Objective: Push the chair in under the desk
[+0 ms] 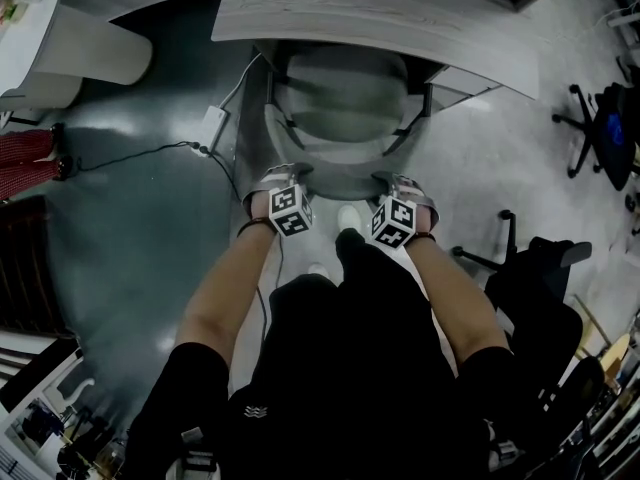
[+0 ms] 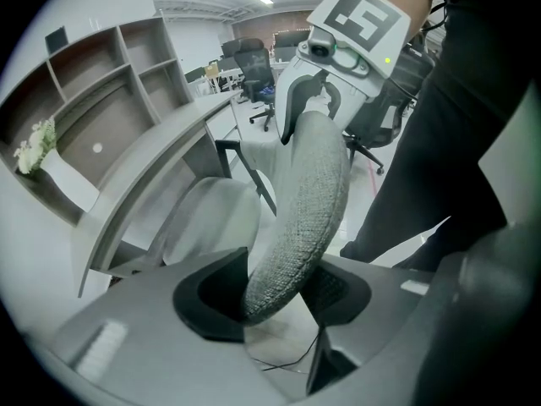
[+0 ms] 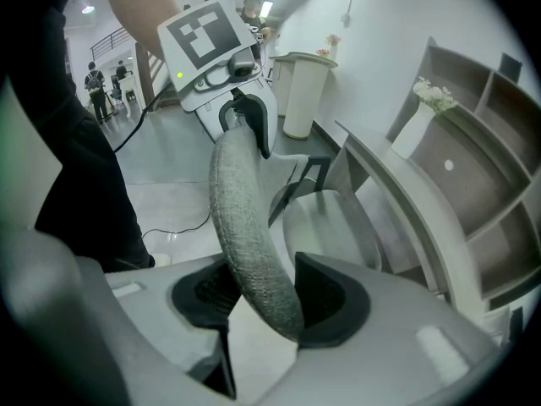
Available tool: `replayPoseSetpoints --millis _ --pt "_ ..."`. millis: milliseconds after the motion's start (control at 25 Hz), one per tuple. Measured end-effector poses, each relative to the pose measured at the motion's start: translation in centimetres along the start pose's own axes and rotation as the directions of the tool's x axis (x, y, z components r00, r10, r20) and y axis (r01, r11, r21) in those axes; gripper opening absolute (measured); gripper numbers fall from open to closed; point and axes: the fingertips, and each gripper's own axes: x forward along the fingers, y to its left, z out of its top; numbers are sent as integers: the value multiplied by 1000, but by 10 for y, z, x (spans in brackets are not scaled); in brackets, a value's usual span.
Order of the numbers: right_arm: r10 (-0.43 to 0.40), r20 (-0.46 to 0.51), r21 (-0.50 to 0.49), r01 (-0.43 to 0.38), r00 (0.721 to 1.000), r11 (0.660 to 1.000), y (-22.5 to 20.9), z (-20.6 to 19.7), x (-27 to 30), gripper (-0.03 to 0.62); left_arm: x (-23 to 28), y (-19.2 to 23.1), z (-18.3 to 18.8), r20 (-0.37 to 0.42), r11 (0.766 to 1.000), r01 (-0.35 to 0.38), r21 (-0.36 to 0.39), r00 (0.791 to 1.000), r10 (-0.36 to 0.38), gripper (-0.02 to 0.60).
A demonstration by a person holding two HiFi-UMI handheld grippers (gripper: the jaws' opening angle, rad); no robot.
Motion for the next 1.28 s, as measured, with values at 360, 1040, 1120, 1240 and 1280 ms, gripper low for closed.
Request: replayPoseSetpoints --millis 360,1040,1120,1240,1280 --pt "-15 5 15 15 1000 1000 -33 5 9 183 11 36 3 -23 999 -41 -16 999 40 192" --pt "-36 15 44 36 999 998 -79 26 29 184 22 97 -5 -84 995 -94 -42 992 90 204" --pt "-36 8 49 35 999 998 -83 28 31 184 22 101 -6 -90 995 -88 -45 992 84 206" --pt "-35 0 59 35 999 998 -89 32 33 184 22 108 -6 -81 996 -72 -43 994 69 206" --pt "-37 -2 63 37 999 997 -93 34 34 184 23 112 -7 -77 997 -68 -39 995 65 206"
